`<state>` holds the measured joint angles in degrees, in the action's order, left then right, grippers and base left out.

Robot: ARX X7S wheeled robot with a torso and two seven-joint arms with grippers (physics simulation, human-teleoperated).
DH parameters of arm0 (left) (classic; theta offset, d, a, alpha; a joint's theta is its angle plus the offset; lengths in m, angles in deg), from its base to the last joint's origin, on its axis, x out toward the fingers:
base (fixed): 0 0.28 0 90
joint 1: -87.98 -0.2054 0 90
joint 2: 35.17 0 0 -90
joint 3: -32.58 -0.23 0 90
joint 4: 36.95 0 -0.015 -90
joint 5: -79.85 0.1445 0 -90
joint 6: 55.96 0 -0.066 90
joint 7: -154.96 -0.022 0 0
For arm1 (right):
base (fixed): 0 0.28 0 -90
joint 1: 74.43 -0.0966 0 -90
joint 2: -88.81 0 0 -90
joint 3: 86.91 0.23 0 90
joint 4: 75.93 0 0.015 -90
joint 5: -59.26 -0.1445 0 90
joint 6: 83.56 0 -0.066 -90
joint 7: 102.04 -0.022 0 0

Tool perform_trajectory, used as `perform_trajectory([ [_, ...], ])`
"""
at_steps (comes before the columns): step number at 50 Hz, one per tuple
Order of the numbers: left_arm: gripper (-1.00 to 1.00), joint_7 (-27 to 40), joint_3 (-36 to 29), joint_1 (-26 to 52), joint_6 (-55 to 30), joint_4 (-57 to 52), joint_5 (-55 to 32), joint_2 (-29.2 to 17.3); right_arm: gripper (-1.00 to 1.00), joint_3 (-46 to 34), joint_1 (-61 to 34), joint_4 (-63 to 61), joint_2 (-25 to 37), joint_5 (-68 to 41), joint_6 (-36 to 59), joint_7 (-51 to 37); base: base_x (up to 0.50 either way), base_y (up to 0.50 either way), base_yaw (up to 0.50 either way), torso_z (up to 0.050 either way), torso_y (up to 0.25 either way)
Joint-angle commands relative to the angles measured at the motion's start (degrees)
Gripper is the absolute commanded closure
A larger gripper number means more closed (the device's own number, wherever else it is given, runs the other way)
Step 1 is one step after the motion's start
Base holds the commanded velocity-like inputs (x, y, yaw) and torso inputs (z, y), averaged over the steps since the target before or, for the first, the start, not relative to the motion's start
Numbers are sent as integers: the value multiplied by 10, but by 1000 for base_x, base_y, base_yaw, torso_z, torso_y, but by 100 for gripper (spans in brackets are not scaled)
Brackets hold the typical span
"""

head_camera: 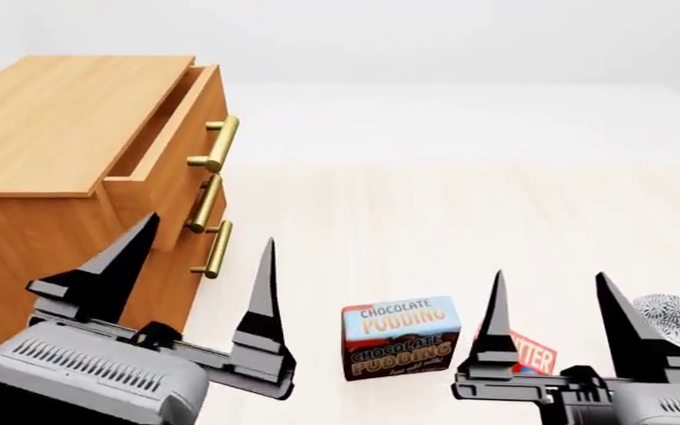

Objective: Put the butter at the back in the top drawer of the cabinet and close it.

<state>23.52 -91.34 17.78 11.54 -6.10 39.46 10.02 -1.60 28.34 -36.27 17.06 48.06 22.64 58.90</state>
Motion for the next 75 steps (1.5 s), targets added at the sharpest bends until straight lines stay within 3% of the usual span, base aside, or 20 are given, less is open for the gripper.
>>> perform_trajectory([
  [1, -100, 241, -411, 431, 169, -8, -209, -203, -100, 9, 5, -4, 6, -11, -7, -3, 0, 0, 0, 0, 0],
  [4, -100, 255, -508, 562, 198, -8, -259, -211, -100, 12, 6, -5, 8, -16, -7, -4, 0, 0, 0, 0, 0],
  [7, -100, 257, -545, 657, 199, -8, -324, -211, -100, 15, 6, -7, 10, -20, -6, -5, 0, 0, 0, 0, 0],
  [15, -100, 239, -513, 780, 152, 35, -476, -197, -100, 21, 5, -7, 14, -32, -4, -6, 0, 0, 0, 0, 0],
  [24, -100, 195, -491, 859, 103, 117, -582, -166, -100, 26, 7, -9, 18, -41, -6, -7, 0, 0, 0, 0, 0],
  [38, -100, 112, -479, 924, 40, 250, -685, -125, -100, 28, 8, -9, 24, -49, -9, -9, 0, 0, 0, 0, 0],
  [63, -100, 40, -486, 964, -39, 399, -749, -53, -100, 27, 5, -6, 32, -59, -9, -14, 0, 0, 0, 0, 0],
  [75, -100, -22, -505, 975, -99, 544, -788, -3, -100, 25, 4, -6, 36, -62, -8, -17, 0, 0, 0, 0, 0],
])
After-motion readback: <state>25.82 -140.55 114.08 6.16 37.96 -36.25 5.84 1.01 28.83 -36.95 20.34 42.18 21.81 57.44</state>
